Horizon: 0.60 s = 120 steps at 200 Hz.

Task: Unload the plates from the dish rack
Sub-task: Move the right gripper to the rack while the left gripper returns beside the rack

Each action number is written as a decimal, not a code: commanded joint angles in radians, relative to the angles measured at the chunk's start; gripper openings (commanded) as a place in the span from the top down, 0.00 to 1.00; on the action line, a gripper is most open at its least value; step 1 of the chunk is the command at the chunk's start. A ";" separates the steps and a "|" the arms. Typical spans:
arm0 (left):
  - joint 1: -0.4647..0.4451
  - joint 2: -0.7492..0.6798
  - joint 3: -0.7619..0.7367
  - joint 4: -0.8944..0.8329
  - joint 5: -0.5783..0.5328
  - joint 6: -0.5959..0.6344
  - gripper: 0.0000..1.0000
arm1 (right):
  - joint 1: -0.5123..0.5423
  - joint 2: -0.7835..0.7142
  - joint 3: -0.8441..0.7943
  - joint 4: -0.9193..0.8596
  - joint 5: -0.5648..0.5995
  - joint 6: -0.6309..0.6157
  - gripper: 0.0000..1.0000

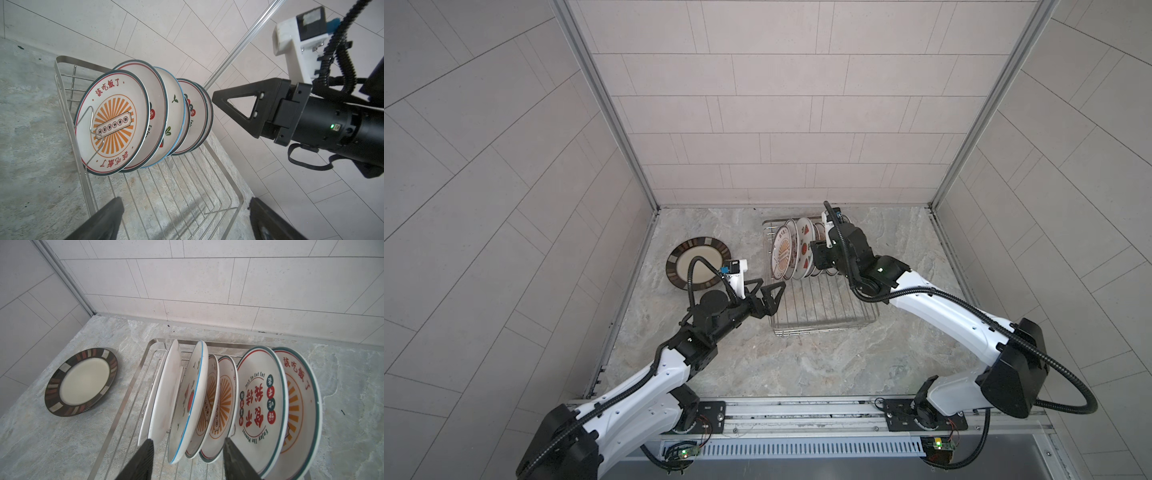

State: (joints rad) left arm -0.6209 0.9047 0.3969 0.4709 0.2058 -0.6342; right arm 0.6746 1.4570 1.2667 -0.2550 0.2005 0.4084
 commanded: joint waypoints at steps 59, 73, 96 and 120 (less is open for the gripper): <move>-0.006 0.110 0.052 0.143 -0.018 -0.010 0.00 | -0.036 0.094 0.103 -0.044 0.014 0.007 0.58; -0.007 0.124 0.056 0.163 -0.013 -0.012 0.00 | -0.040 0.113 0.113 -0.042 0.000 0.004 0.59; -0.007 0.133 0.057 0.168 -0.034 -0.010 0.00 | -0.046 0.153 0.142 -0.051 -0.012 0.008 0.61; -0.007 0.119 0.056 0.131 -0.094 0.000 0.00 | -0.054 0.199 0.177 -0.065 -0.028 0.013 0.62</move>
State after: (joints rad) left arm -0.6224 1.0374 0.4229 0.5903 0.1726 -0.6384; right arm 0.6273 1.6257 1.4033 -0.2985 0.1856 0.4122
